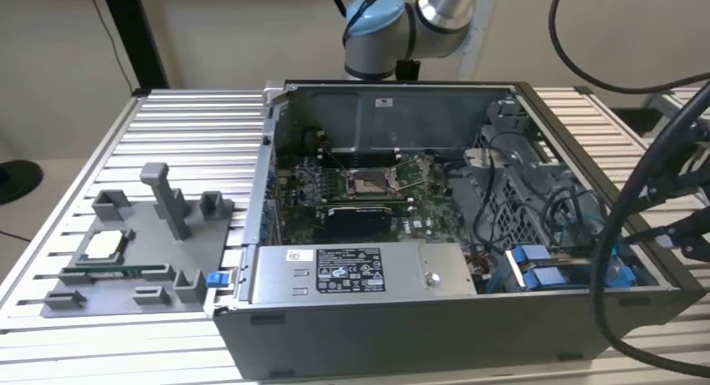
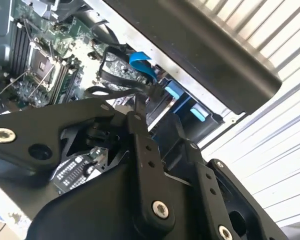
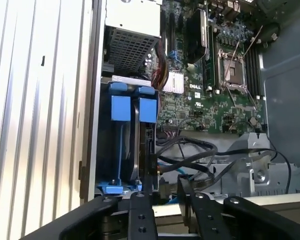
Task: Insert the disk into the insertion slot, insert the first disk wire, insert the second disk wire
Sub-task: 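Insert the second disk wire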
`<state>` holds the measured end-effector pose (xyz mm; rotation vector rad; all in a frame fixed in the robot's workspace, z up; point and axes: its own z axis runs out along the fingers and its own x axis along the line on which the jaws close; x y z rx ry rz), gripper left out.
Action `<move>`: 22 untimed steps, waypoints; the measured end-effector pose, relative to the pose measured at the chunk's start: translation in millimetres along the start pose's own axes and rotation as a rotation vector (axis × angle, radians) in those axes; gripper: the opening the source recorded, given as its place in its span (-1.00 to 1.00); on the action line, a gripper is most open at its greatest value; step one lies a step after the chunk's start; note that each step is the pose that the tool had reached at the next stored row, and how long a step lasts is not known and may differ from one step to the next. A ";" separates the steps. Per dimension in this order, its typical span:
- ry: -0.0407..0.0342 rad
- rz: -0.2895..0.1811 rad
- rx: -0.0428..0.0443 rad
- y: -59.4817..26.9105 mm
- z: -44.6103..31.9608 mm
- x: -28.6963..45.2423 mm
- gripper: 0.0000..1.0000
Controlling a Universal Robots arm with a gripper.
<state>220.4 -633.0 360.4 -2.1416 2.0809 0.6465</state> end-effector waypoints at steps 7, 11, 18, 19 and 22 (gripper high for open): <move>0.0144 -0.058 -0.0199 -3.2 8.5 5.1 1.00; 0.0169 -0.086 -0.0236 -3.8 8.8 5.3 1.00; 0.0090 -0.107 -0.0169 -7.6 10.0 5.3 1.00; 0.0073 -0.109 -0.0152 -8.0 10.5 5.1 1.00; 0.0034 -0.113 -0.0098 -8.9 12.4 4.6 1.00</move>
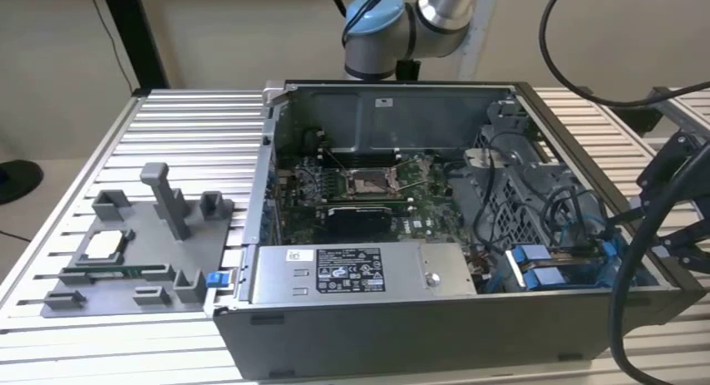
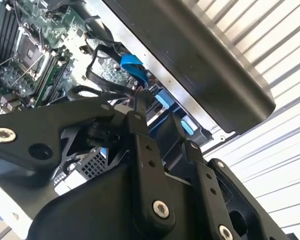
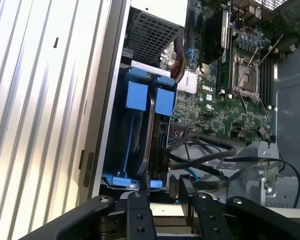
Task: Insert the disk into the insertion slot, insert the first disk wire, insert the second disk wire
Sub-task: 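Insert the second disk wire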
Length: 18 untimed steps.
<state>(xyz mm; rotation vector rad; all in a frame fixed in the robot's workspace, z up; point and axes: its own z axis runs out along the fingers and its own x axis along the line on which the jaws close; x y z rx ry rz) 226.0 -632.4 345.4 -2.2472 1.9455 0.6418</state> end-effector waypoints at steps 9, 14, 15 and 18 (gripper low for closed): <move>-0.0090 -0.008 0.0139 -1.8 6.2 -3.8 1.00; -0.0108 -0.009 0.0170 -2.1 6.9 -5.3 1.00; -0.0111 -0.009 0.0176 -2.2 7.2 -5.8 1.00; -0.0117 -0.010 0.0192 -2.4 7.8 -7.4 1.00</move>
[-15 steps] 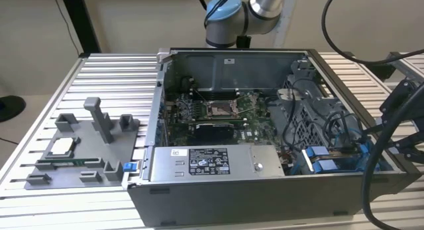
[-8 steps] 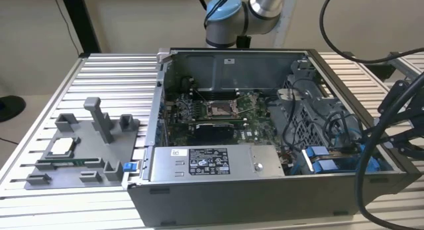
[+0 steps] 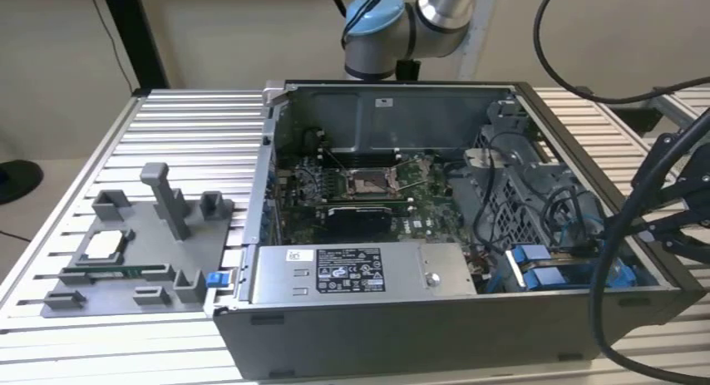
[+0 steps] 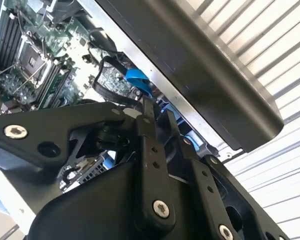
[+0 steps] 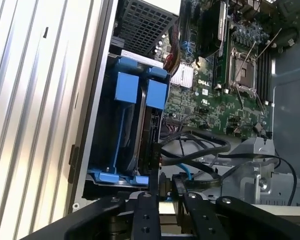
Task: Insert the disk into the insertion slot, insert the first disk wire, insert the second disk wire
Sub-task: 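Insert the second disk wire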
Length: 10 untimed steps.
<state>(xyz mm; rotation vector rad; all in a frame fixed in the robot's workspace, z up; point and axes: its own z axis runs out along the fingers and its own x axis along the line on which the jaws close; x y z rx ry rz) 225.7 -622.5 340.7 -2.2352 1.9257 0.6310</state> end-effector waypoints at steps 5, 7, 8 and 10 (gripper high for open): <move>-0.0009 0.001 0.0016 0.3 1.0 -2.2 1.00; -0.0010 0.002 0.0019 0.8 1.2 -2.4 1.00; -0.0006 0.002 0.0021 1.3 0.6 -2.8 1.00; -0.0010 0.002 0.0020 2.5 -3.9 -4.8 1.00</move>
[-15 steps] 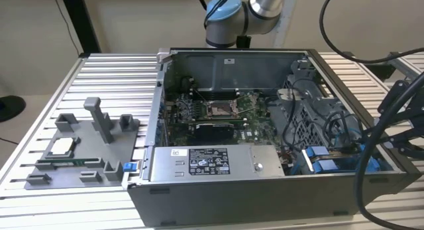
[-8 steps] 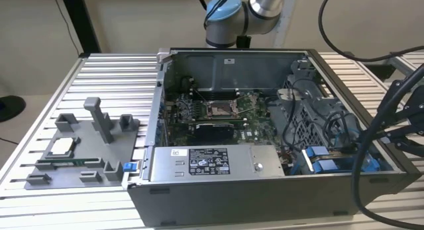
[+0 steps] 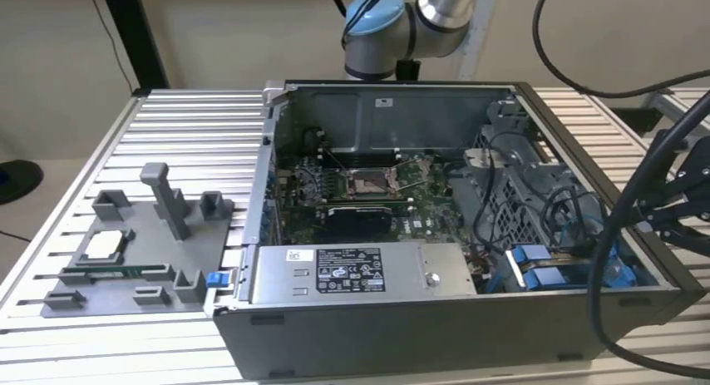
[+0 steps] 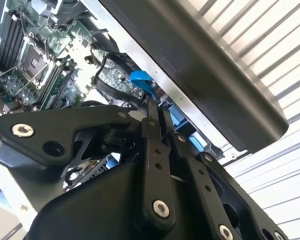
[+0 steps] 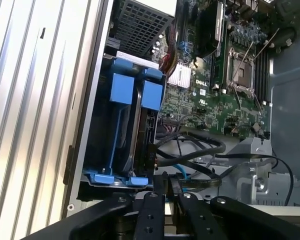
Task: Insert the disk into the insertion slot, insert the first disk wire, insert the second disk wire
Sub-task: 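Insert the second disk wire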
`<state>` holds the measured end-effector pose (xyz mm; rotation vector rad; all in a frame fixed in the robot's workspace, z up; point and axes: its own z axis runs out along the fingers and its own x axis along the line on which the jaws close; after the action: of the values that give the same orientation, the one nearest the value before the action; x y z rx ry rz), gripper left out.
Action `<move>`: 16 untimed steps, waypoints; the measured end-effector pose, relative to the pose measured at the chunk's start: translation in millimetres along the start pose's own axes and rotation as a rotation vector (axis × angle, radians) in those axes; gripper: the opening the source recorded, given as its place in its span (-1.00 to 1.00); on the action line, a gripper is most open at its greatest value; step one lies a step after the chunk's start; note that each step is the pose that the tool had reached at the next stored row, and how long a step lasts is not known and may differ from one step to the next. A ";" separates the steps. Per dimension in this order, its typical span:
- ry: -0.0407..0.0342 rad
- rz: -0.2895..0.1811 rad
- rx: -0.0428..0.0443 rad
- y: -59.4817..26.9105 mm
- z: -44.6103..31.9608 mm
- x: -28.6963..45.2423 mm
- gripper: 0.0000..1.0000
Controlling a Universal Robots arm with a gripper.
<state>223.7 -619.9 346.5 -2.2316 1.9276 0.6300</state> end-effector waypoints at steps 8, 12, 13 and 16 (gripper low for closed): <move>-0.0005 0.000 0.0000 4.2 -11.2 -5.1 -1.00; -0.0006 0.001 -0.0027 4.5 -11.2 -2.4 1.00; -0.0007 0.002 -0.0036 4.6 -11.5 -1.6 1.00; -0.0013 0.002 -0.0044 4.4 -10.1 1.7 1.00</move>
<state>221.8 -625.9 355.8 -2.2315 1.9300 0.6365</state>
